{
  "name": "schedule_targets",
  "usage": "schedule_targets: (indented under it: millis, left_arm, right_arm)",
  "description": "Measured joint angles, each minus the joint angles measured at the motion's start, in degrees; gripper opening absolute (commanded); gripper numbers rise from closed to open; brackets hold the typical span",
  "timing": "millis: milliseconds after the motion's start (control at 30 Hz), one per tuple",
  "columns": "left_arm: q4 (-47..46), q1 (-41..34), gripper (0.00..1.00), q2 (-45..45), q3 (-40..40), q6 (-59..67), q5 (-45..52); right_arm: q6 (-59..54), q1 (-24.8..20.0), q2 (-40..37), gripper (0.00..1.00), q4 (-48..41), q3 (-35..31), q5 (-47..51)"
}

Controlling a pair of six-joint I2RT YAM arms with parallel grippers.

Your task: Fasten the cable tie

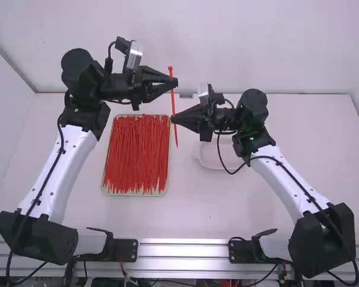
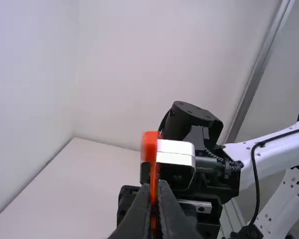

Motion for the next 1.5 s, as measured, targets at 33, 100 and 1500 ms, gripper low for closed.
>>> schedule_targets:
  millis: [33, 100, 1500]
  left_arm:
    - [0.74, 0.0, 0.17, 0.0, 0.0, -0.48, 0.02]
    - [2.38, 0.0, 0.22, 0.0, 0.0, -1.6, -0.02]
    - [1.77, 0.66, 0.06, 0.0, 0.0, -3.52, -0.46]
  right_arm:
    - [-0.02, 0.0, 0.0, 0.0, 0.02, 0.0, 0.0]
    - [-0.09, 0.0, 0.0, 0.0, 0.02, 0.0, 0.0]
    - [-2.89, -0.09, 0.0, 0.0, -2.71, 0.15, 0.22]
